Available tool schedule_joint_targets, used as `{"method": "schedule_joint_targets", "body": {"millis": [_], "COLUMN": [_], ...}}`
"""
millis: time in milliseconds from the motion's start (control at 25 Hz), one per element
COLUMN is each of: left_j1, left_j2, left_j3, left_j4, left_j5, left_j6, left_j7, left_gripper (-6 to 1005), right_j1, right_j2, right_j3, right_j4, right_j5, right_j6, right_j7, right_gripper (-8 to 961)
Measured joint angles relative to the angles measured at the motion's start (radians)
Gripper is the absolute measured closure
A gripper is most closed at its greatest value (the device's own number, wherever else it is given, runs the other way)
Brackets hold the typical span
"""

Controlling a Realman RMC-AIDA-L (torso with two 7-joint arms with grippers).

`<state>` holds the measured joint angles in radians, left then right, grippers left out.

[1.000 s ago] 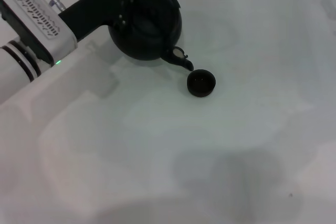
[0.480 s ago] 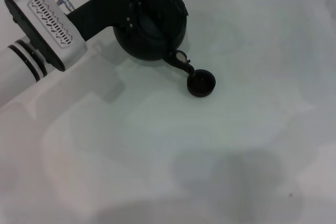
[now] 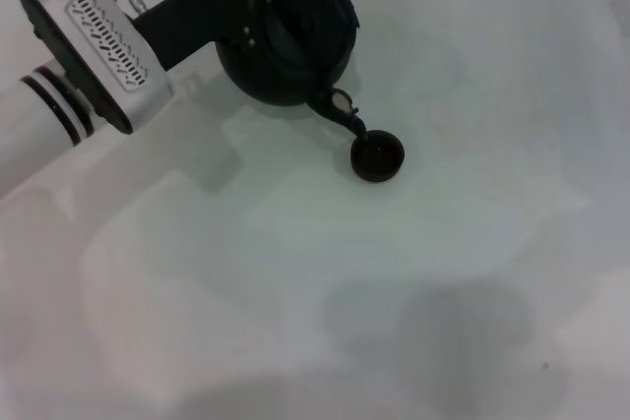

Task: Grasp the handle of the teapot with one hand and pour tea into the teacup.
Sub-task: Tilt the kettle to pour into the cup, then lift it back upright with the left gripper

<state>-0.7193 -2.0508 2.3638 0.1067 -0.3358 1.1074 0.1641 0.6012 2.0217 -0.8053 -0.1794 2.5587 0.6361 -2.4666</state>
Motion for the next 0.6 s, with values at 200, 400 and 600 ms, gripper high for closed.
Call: {"method": "schedule_joint_targets", "body": {"millis": [200,400,600], "left_j1": [-0.003,-0.01,-0.014], "left_j2": [0.0,-0.001,-0.002], "left_j3": [0.0,0.0,0.0], "left_j4": [0.003,0.004,0.004], "left_j5": [0.0,0.0,0.0], "left_j6": [0.0,0.0,0.0], "left_j7": [0.017,0.018,0.047], "left_gripper": [907,907,907], "right_j1": [0.0,0.0,0.003], "right_j2": [0.0,0.0,-0.001], "right_j3": [0.0,0.0,0.0], "right_j4": [0.0,0.0,0.0], "right_j5": [0.0,0.0,0.0], "right_j6": [0.0,-0.001,-0.001], "right_j7": [0.0,0.0,0.0], "right_gripper": [93,93,93]}}
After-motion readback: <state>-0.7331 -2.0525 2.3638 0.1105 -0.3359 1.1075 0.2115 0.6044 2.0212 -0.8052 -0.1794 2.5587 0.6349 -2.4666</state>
